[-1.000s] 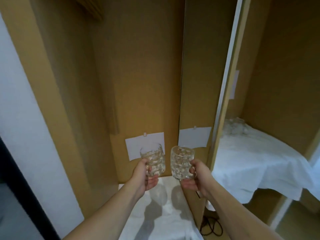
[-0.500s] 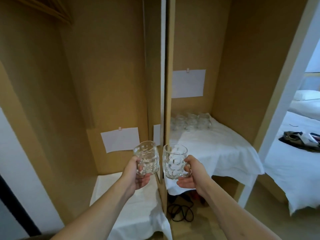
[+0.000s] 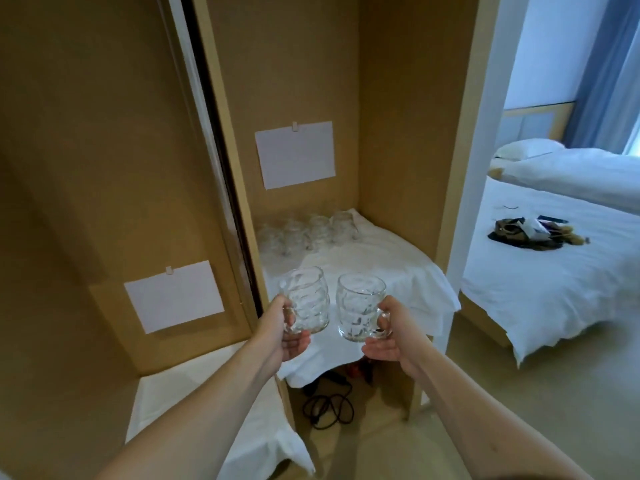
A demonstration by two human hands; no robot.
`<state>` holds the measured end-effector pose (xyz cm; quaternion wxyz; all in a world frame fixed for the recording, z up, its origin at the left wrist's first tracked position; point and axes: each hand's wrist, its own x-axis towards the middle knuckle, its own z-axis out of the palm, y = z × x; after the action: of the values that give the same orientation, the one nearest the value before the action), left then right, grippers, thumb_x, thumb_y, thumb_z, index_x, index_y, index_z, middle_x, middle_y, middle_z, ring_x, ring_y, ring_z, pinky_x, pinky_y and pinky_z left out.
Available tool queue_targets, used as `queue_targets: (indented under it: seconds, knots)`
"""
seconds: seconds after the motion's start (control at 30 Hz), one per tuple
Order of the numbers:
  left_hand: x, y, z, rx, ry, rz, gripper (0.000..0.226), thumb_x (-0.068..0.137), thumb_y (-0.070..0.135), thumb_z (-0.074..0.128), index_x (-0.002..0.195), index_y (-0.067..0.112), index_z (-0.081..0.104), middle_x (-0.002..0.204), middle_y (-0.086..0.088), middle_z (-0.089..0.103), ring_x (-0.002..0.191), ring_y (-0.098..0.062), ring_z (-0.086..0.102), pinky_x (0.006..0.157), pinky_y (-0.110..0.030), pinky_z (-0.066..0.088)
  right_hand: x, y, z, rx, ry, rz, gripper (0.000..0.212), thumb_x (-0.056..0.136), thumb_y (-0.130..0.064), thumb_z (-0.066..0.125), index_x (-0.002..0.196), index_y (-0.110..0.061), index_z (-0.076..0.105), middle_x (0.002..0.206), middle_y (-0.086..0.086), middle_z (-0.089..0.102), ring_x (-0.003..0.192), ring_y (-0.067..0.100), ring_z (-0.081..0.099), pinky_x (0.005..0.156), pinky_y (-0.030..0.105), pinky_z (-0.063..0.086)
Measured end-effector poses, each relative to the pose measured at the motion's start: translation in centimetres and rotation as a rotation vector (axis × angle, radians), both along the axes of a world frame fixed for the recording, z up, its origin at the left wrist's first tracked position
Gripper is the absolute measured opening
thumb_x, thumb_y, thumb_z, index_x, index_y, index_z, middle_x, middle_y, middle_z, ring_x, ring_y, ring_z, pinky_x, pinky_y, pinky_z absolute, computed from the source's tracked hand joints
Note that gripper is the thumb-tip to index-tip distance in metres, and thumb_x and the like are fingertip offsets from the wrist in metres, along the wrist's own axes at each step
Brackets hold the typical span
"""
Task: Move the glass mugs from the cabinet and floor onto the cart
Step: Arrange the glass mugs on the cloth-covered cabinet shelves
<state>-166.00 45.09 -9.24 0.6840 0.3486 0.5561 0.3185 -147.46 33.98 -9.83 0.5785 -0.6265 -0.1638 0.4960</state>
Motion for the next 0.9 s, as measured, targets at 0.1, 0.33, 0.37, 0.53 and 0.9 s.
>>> queue_targets:
  seconds: [0.1, 0.33, 0.37, 0.53, 0.9]
  knots:
    - [3.1, 2.0, -0.6, -0.004, 0.003, -0.045, 0.04, 0.081, 0.041, 0.057, 0.054, 0.015, 0.046, 0.074, -0.02, 0.066, 0.059, -0.028, 0.061, 0.061, -0.032, 0.055, 2.1, 1.0, 0.0, -0.012, 0.002, -0.029, 0.042, 0.085, -0.042, 0.058, 0.103, -0.004, 0.066, 0.088, 0.014, 0.063, 0.046, 0.021, 0.054, 0.08, 0.054, 0.06]
    - [9.2, 8.1, -1.7, -0.061, -0.051, -0.066, 0.032, 0.08, 0.038, 0.058, 0.061, 0.015, 0.047, 0.082, -0.021, 0.067, 0.06, -0.028, 0.061, 0.058, -0.03, 0.056, 7.4, 6.3, 0.0, -0.052, -0.044, -0.085, 0.03, 0.088, -0.039, 0.058, 0.092, -0.009, 0.061, 0.08, 0.007, 0.066, 0.044, 0.021, 0.061, 0.082, 0.053, 0.06]
    - [9.8, 9.0, -1.9, -0.066, -0.059, -0.061, 0.031, 0.081, 0.038, 0.058, 0.062, 0.015, 0.048, 0.083, -0.021, 0.067, 0.06, -0.028, 0.061, 0.058, -0.03, 0.056, 8.2, 7.4, 0.0, -0.069, -0.051, -0.074, 0.031, 0.087, -0.04, 0.058, 0.092, -0.009, 0.059, 0.083, 0.009, 0.064, 0.045, 0.021, 0.062, 0.08, 0.052, 0.061]
    - [11.3, 14.4, -3.6, -0.106, -0.086, 0.001, 0.031, 0.082, 0.037, 0.06, 0.064, 0.014, 0.05, 0.089, -0.018, 0.065, 0.062, -0.025, 0.06, 0.054, -0.028, 0.056, 10.3, 13.5, 0.0, -0.084, -0.023, -0.021, 0.022, 0.085, -0.033, 0.056, 0.074, -0.015, 0.051, 0.072, 0.006, 0.048, 0.037, 0.018, 0.05, 0.048, 0.034, 0.056]
    - [10.6, 22.2, -7.0, -0.153, -0.224, 0.212, 0.033, 0.086, 0.033, 0.059, 0.062, 0.012, 0.049, 0.065, -0.009, 0.051, 0.056, -0.021, 0.052, 0.054, -0.026, 0.05, 10.2, 26.1, -4.6, -0.16, -0.059, 0.041, 0.024, 0.091, -0.029, 0.06, 0.096, -0.005, 0.063, 0.073, 0.007, 0.055, 0.061, 0.029, 0.063, 0.077, 0.057, 0.06]
